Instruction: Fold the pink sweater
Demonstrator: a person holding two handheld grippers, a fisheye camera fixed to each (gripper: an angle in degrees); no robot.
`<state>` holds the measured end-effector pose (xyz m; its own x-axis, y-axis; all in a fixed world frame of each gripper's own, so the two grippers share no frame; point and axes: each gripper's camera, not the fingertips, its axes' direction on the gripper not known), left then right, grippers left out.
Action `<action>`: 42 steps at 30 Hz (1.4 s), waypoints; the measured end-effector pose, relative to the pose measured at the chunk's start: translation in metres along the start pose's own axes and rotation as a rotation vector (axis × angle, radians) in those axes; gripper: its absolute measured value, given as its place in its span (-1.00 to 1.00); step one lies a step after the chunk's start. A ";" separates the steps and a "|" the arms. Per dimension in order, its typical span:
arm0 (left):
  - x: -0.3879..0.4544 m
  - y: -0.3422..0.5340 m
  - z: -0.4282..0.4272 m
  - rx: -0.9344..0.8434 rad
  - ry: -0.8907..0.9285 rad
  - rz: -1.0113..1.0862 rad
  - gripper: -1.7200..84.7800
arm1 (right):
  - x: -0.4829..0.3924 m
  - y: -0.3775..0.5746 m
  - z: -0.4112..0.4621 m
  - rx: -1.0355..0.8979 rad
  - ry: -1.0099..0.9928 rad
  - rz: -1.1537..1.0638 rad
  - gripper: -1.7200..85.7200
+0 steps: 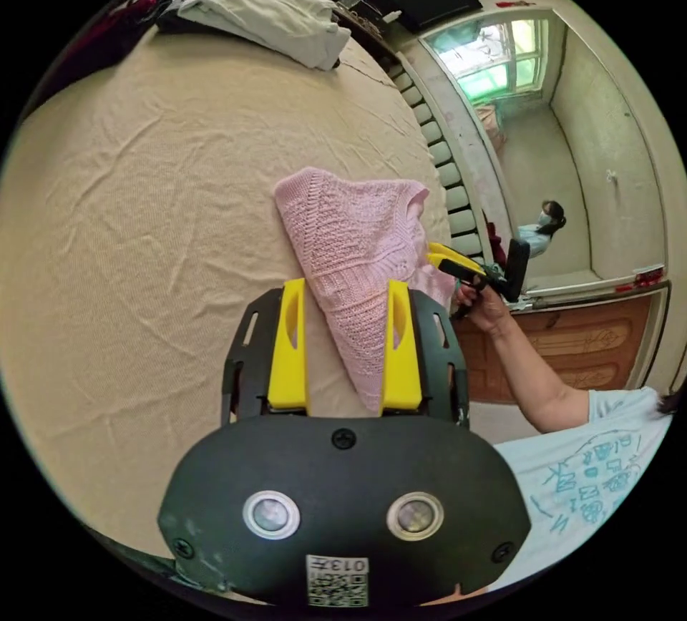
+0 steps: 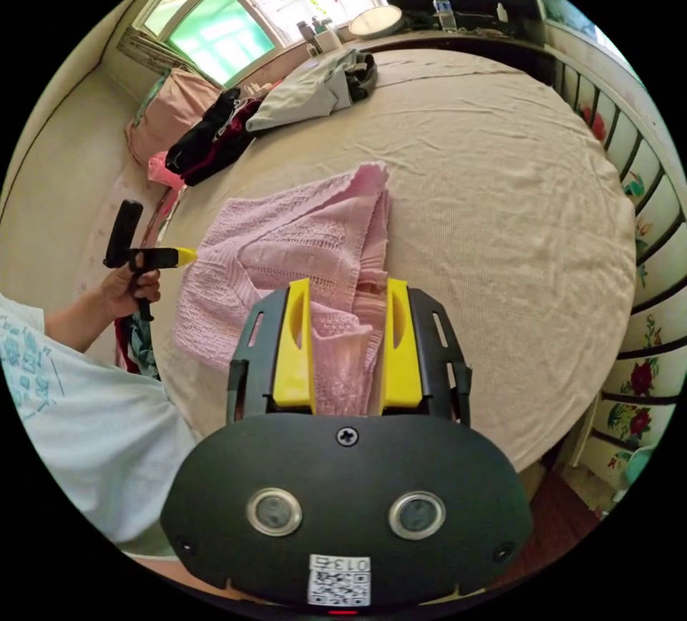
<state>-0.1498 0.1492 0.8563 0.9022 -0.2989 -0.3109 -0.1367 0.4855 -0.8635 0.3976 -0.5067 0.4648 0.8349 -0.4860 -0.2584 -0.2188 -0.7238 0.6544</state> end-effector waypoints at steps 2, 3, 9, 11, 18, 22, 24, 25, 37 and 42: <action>-0.007 -0.008 0.002 -0.017 0.009 -0.005 -0.59 | 0.002 -0.007 0.004 -0.014 0.019 0.017 -0.67; -0.014 -0.012 0.003 -0.028 0.017 -0.016 -0.59 | 0.003 -0.012 0.004 -0.031 0.015 0.035 -0.68; -0.034 -0.029 0.000 -0.047 0.016 0.002 -0.60 | -0.022 -0.027 0.007 -0.092 0.046 -0.025 -0.71; -0.044 -0.033 -0.002 -0.049 0.035 -0.013 -0.60 | -0.020 -0.029 0.004 -0.082 0.018 0.006 -0.72; -0.073 -0.044 -0.009 -0.057 0.083 -0.041 -0.71 | -0.035 -0.036 0.002 -0.094 0.007 0.094 -0.87; -0.073 -0.044 -0.018 -0.041 0.063 -0.013 -0.76 | -0.071 -0.039 -0.004 -0.090 0.147 -0.008 -0.90; -0.072 -0.040 -0.028 -0.014 0.092 0.018 -0.77 | -0.083 -0.037 -0.014 -0.052 0.154 -0.044 -0.90; -0.072 -0.039 -0.031 -0.004 0.102 0.020 -0.77 | -0.092 -0.035 -0.024 -0.020 0.157 -0.068 -0.90; -0.057 -0.067 -0.135 0.211 0.169 0.173 -0.77 | -0.177 -0.101 -0.114 0.264 0.254 -0.281 -0.89; -0.063 -0.143 -0.204 0.282 0.065 0.260 -0.77 | -0.203 -0.190 -0.131 0.368 0.270 -0.408 -0.89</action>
<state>-0.2703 -0.0688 0.9186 0.8233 -0.1835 -0.5372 -0.2311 0.7559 -0.6125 0.3358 -0.2066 0.4857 0.9761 -0.0270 -0.2155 0.0259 -0.9706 0.2392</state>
